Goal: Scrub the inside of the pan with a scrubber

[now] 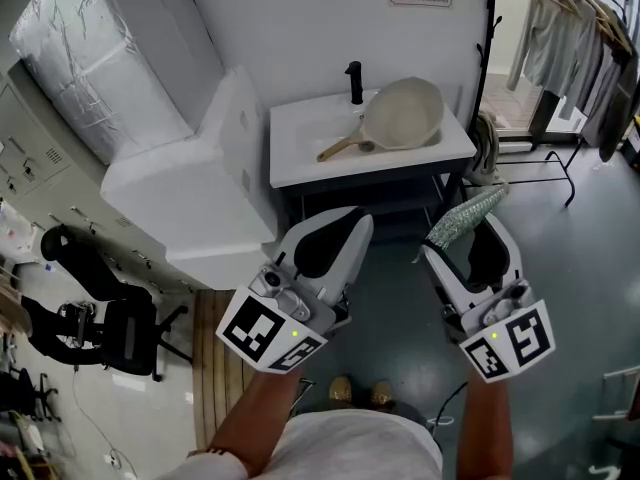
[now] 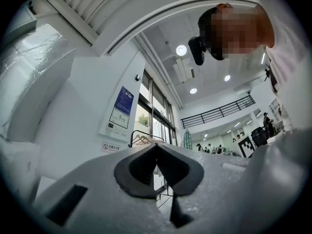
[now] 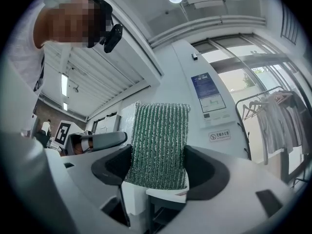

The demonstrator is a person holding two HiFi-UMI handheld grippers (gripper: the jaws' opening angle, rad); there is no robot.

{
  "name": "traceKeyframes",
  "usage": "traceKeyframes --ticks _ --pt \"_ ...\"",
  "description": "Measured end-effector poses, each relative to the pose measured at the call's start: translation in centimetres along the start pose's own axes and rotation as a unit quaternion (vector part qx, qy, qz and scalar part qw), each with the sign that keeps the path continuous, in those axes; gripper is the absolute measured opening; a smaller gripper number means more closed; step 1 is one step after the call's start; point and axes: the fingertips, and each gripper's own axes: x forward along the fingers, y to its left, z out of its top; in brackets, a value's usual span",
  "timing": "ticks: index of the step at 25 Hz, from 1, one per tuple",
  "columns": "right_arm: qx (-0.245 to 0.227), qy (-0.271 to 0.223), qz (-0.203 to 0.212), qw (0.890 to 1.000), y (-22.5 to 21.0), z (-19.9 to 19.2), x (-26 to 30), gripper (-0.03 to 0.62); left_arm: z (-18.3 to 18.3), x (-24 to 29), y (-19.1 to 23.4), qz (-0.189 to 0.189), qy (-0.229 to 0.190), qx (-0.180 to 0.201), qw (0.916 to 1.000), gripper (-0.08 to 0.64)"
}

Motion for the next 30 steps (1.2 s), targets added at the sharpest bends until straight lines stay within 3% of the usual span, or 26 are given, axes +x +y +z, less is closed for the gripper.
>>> traceKeyframes --ticks 10,19,30 --pt "0.005 -0.001 -0.009 1.000 1.1 -0.6 2.2 0.342 0.2 -1.8 3.0 0.007 -0.001 -0.002 1.0000 0.015" --pt "-0.008 0.004 -0.027 1.000 3.1 -1.4 4.9 0.342 0.8 -3.4 6.7 -0.010 -0.005 0.003 0.9999 0.015" --pt "-0.010 0.014 -0.034 0.999 2.3 -3.1 7.6 0.342 -1.0 -3.4 10.4 -0.004 0.002 -0.004 1.0000 0.015"
